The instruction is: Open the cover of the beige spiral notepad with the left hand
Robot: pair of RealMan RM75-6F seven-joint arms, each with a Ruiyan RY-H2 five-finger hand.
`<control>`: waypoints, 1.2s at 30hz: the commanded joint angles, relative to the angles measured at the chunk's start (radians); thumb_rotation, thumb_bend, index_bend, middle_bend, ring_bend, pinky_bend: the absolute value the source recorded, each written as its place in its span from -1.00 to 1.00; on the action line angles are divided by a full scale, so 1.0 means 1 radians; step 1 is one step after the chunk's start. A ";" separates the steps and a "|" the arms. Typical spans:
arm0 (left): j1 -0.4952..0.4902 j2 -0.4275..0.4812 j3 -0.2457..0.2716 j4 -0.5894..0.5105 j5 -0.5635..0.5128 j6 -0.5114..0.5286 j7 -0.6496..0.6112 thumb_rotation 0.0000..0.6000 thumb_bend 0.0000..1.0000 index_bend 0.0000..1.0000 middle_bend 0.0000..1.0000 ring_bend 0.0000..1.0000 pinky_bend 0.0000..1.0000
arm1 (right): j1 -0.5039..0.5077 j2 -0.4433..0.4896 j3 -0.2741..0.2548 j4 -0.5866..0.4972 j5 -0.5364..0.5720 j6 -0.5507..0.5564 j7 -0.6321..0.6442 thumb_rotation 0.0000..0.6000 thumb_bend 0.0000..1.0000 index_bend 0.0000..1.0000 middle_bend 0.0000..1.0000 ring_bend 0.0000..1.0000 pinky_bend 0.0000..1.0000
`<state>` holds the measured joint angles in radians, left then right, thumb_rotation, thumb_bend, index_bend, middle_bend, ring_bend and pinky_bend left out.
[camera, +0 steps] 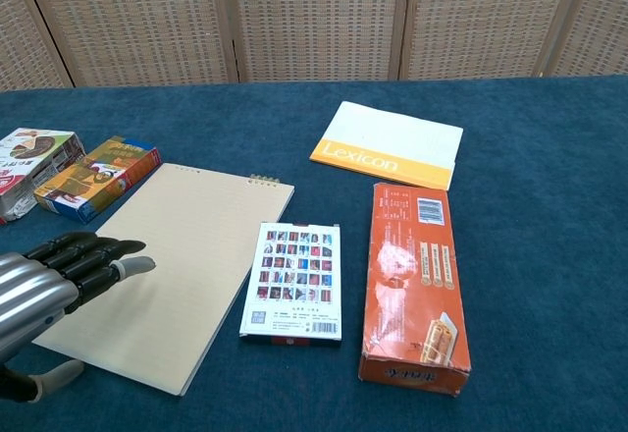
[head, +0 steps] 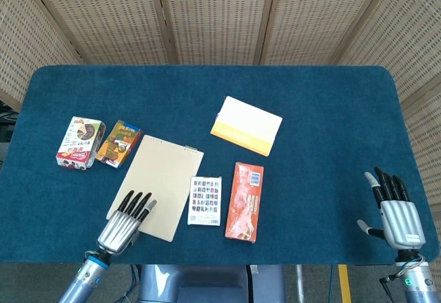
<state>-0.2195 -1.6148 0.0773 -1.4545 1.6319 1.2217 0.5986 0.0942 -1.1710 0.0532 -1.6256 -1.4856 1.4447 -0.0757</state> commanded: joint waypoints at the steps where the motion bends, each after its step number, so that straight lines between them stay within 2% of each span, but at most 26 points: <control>1: -0.003 -0.004 -0.002 0.000 -0.005 -0.003 0.006 1.00 -0.32 -1.00 -1.00 -1.00 -1.00 | 0.000 0.001 0.000 -0.001 0.000 0.000 0.000 1.00 -1.00 -1.00 -1.00 -1.00 -1.00; 24: -0.027 -0.049 -0.017 0.037 -0.019 0.000 0.061 1.00 -0.22 -1.00 -1.00 -1.00 -1.00 | -0.001 0.002 0.000 -0.003 0.001 -0.002 0.005 1.00 -1.00 -1.00 -1.00 -1.00 -1.00; 36: -0.055 -0.093 -0.029 0.094 0.006 0.012 0.103 1.00 -0.08 -0.98 -1.00 -1.00 -1.00 | 0.000 0.004 0.001 -0.007 0.003 -0.005 0.012 1.00 -1.00 -1.00 -1.00 -1.00 -1.00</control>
<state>-0.2710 -1.7033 0.0500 -1.3654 1.6334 1.2318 0.6977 0.0940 -1.1672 0.0539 -1.6323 -1.4829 1.4400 -0.0636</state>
